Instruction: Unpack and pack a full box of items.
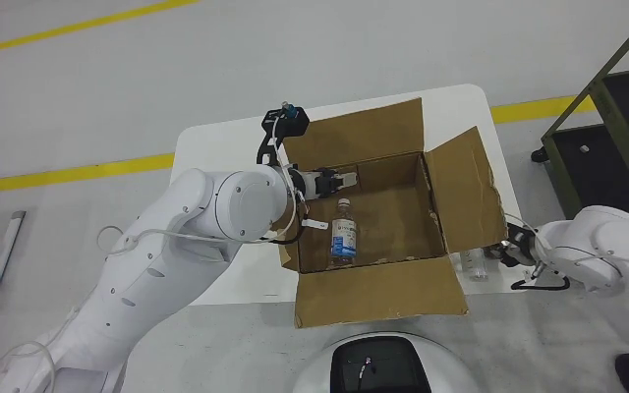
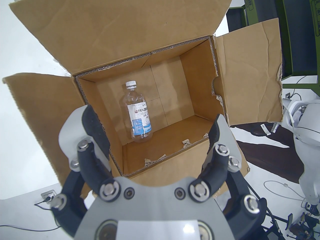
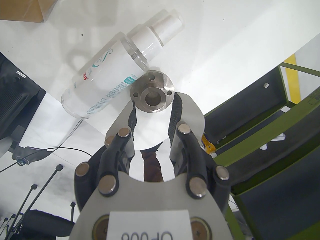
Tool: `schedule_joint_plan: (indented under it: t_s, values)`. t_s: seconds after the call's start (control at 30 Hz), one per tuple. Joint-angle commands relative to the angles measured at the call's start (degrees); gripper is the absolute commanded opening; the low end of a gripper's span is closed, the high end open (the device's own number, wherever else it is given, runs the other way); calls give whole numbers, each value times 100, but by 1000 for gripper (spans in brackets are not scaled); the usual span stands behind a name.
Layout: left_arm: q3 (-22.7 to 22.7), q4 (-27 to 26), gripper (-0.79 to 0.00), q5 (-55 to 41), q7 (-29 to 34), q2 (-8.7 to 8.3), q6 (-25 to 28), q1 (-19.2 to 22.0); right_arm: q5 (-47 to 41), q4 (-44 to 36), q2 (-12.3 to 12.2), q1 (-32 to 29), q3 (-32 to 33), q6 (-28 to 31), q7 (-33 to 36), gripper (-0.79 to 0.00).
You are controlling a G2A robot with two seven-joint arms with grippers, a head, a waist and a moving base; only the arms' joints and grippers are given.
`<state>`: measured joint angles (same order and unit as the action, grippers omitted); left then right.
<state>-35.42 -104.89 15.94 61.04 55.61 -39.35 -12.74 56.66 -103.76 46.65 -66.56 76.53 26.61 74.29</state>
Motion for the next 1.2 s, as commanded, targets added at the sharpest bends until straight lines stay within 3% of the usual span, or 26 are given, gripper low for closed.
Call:
schedule_joint_plan:
  t_s: [0.0, 1.17]
  values:
    - [0, 0, 0, 0, 0, 0, 0, 0, -11, 1, -4, -20, 10, -10, -14, -440]
    - [0, 0, 0, 0, 0, 0, 0, 0, 256, 334, 14, -53, -183, -17, -890, -453]
